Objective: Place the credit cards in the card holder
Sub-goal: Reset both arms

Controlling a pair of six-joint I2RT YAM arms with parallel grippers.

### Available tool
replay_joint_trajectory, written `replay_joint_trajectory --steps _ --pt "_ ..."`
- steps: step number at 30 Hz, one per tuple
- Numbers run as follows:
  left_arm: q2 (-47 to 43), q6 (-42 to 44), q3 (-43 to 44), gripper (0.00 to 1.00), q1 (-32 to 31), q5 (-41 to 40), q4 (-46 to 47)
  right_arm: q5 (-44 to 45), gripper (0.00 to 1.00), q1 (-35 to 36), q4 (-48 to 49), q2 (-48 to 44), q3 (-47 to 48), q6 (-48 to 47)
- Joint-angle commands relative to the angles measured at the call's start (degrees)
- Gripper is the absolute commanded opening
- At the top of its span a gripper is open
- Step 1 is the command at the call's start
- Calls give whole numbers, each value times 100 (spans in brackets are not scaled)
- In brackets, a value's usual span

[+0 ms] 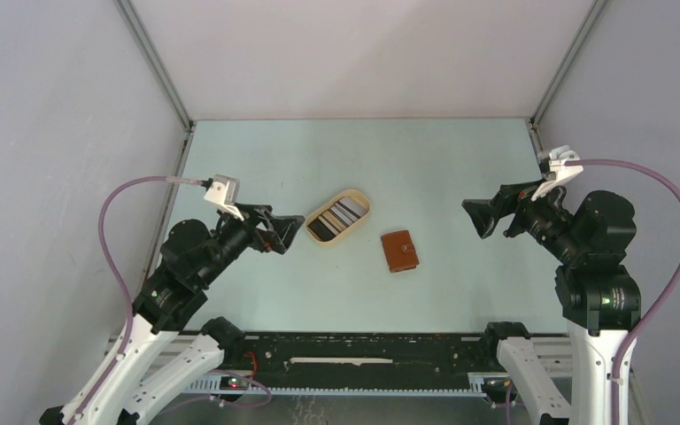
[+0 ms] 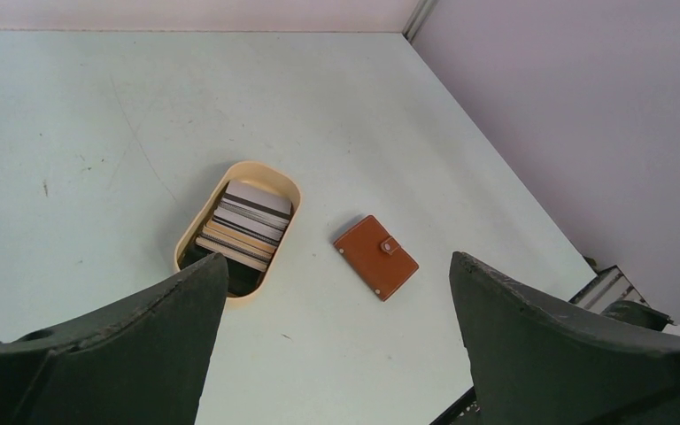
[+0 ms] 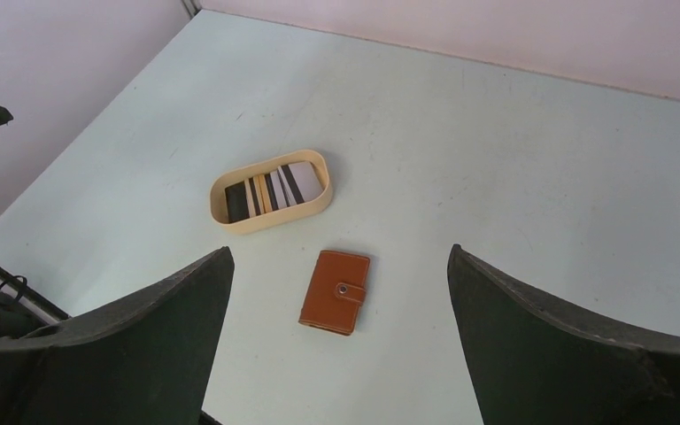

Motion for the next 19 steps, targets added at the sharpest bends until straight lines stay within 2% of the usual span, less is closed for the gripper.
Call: replay_joint_trajectory --steps 1,19 --pt "-95 158 219 100 43 -11 29 -13 100 -26 245 -51 -38 118" --pt "-140 178 203 100 43 32 40 -111 100 -52 280 -44 -85 99"
